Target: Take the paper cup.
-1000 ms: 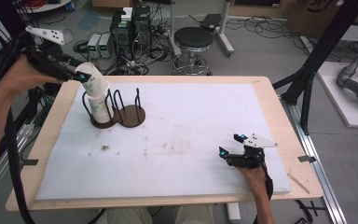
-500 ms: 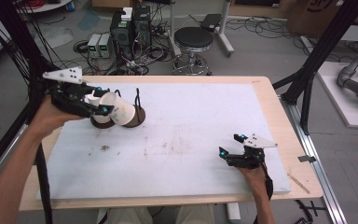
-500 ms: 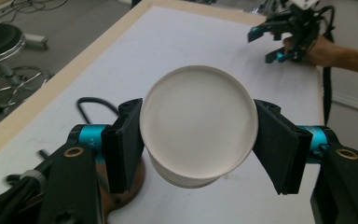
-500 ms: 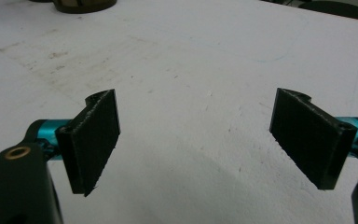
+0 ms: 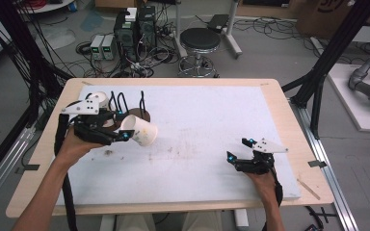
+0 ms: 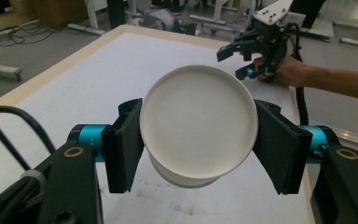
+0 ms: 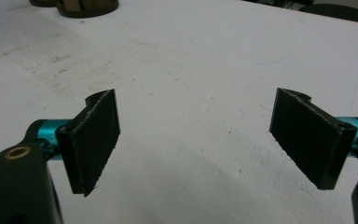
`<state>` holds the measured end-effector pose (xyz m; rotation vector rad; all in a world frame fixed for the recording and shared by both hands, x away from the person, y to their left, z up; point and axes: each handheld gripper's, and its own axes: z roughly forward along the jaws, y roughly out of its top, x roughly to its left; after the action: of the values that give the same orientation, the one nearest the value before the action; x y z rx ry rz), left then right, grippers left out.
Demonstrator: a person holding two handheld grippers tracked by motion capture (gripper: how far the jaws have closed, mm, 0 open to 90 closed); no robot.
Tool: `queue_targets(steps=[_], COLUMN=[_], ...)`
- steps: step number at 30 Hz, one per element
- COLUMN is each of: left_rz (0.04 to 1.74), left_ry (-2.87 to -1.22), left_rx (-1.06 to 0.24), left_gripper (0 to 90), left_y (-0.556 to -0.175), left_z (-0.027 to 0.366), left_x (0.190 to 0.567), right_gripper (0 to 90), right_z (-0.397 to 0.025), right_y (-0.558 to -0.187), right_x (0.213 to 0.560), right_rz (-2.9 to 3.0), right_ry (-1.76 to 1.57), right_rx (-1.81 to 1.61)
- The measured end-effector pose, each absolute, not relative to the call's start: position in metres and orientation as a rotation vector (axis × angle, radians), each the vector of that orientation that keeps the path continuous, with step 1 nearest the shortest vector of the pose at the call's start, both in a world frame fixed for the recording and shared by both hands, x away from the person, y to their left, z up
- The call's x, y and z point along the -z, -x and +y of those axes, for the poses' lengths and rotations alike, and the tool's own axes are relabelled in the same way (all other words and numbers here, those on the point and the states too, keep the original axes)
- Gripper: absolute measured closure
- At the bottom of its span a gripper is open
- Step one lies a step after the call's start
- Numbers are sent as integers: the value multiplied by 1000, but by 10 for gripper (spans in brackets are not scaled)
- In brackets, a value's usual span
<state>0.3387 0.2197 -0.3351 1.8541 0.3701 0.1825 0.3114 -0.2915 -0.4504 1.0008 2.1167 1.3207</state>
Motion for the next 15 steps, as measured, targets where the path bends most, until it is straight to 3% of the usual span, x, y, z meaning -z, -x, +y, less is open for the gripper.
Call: queue_targets(steps=[15], left_rz=[344], left_ry=[-1776], left_rx=[-139], left_gripper=[368], left_y=[-336], left_z=[210], left_x=[376], right_gripper=[163], right_z=[-291], right_y=[-312], right_x=[450], right_rz=[2123], right_ry=[-1015], right_rx=[-1303])
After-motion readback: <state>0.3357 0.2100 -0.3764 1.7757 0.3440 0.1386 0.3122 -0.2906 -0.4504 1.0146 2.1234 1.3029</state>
